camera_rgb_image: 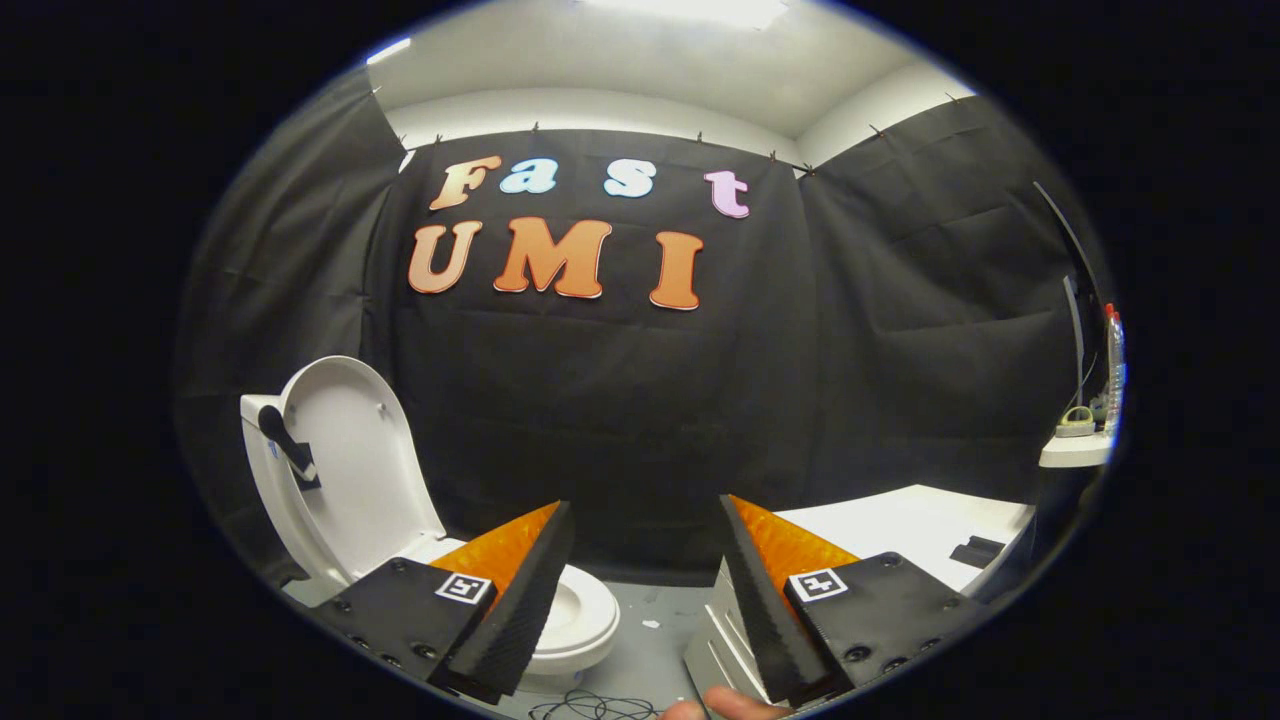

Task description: Open the toilet lid.

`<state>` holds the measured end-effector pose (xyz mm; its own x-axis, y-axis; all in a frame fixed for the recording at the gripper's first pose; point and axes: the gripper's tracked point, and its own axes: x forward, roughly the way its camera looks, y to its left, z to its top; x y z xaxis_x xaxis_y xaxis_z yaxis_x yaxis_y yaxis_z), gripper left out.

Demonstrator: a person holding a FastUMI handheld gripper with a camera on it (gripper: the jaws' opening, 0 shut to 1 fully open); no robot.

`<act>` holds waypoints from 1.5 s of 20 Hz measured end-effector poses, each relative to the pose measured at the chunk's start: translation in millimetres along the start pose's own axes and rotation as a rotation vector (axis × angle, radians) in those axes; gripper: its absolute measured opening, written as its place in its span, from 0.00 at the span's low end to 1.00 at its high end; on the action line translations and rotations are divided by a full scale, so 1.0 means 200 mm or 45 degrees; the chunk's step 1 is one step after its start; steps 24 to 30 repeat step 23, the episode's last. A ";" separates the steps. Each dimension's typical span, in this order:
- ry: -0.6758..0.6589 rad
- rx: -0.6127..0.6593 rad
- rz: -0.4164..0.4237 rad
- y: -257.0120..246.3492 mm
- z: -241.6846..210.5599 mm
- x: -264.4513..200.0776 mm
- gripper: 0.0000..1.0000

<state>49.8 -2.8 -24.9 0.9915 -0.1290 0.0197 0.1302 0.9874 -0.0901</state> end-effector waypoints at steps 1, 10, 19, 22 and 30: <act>0.020 0.003 -0.001 0.00 -0.01 0.00 0.93; 0.013 -0.021 -0.003 0.00 0.00 0.00 0.92; 0.008 -0.063 0.017 0.03 0.01 0.00 0.93; 0.012 -0.071 0.019 0.03 0.00 -0.01 0.93; 0.012 -0.072 0.020 0.03 0.00 -0.01 0.93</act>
